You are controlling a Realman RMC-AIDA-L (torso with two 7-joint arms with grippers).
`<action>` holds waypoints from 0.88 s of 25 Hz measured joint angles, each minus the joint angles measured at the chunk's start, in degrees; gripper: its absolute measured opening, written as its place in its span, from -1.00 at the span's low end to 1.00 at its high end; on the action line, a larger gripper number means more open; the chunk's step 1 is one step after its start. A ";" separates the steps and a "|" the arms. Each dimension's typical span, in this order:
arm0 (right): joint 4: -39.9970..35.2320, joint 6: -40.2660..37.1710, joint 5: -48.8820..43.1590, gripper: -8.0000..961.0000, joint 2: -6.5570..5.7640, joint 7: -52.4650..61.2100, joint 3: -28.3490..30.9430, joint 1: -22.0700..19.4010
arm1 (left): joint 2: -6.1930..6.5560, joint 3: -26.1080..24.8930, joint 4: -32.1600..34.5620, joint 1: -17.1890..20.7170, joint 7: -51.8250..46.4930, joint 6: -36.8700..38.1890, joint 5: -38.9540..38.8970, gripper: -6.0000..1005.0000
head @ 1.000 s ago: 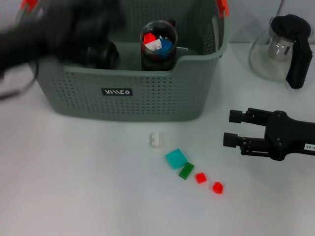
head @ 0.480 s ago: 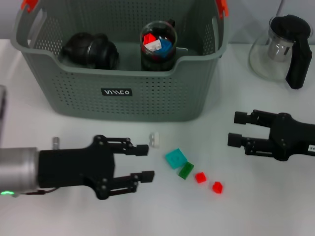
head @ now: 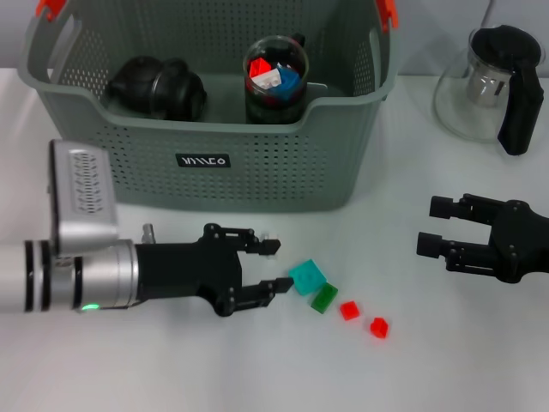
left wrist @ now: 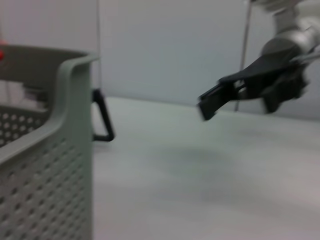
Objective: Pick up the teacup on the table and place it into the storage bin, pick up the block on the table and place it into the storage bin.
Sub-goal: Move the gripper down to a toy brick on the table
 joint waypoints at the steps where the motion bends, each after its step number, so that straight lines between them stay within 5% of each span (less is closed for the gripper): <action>1: -0.01 0.01 0.00 0.71 0.00 -0.03 0.00 0.00 | 0.00 0.04 -0.40 -0.34 0.46 -0.99 0.01 0.05; 22: 0.44 0.07 -0.04 0.71 0.45 0.53 -0.12 0.47 | 0.23 5.41 -7.80 -9.45 -3.37 -20.11 0.41 0.04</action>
